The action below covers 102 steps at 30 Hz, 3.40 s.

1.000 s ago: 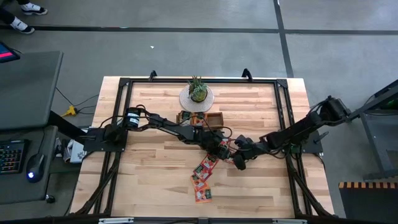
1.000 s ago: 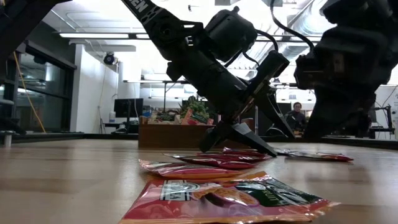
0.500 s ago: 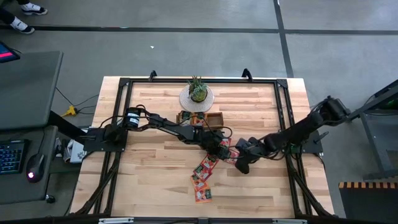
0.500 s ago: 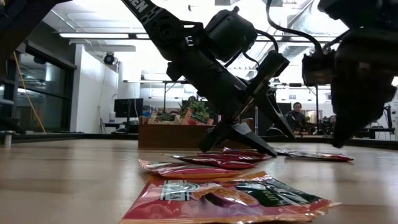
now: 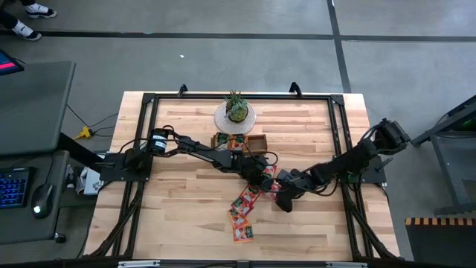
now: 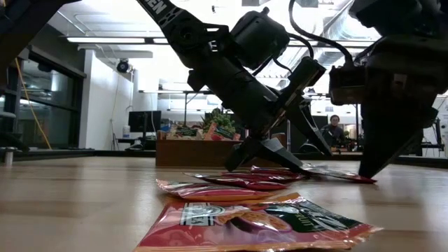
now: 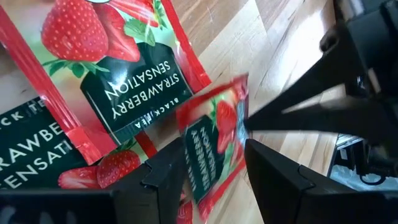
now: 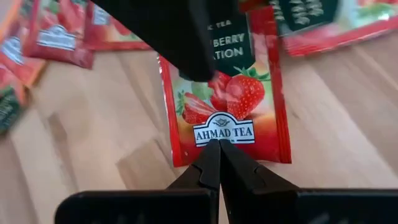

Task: Pick & Place Tea
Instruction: Put the red tea bag into the right section of the wooden organizer

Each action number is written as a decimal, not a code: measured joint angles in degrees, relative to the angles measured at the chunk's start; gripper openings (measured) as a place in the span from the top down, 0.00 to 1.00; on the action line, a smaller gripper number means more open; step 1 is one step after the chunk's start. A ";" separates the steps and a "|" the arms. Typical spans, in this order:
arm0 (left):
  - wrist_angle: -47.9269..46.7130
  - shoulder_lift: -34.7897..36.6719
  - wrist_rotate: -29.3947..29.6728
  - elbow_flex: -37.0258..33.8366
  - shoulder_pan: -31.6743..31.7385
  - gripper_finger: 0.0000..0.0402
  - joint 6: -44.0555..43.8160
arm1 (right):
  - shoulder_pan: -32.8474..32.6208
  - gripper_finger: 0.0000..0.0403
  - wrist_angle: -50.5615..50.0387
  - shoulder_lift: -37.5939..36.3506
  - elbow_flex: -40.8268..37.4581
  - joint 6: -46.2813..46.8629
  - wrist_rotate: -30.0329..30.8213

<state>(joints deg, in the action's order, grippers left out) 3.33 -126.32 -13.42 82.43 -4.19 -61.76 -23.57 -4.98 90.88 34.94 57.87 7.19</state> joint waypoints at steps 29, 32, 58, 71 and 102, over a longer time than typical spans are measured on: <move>-0.52 -0.04 -2.89 0.00 0.02 0.99 3.23 | 2.29 1.00 1.84 1.27 -0.24 -1.38 0.12; -0.54 -0.04 -2.75 0.00 0.04 0.99 4.12 | 2.29 1.00 2.06 0.37 -0.27 -1.40 0.73; -50.91 3.92 -1.92 28.98 -0.26 1.00 52.15 | 2.42 1.00 -3.76 -30.23 -0.35 -17.24 7.53; -60.75 3.56 7.92 35.76 0.02 1.00 58.97 | 5.32 0.77 3.34 -30.50 -0.33 -29.88 6.30; -58.27 4.44 6.79 35.69 0.02 1.00 64.57 | 10.20 0.47 17.00 -25.87 -5.64 -38.96 4.22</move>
<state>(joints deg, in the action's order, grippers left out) -54.94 -121.89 -6.63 118.13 -4.16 2.81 -13.36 12.02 65.01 29.30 18.91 11.41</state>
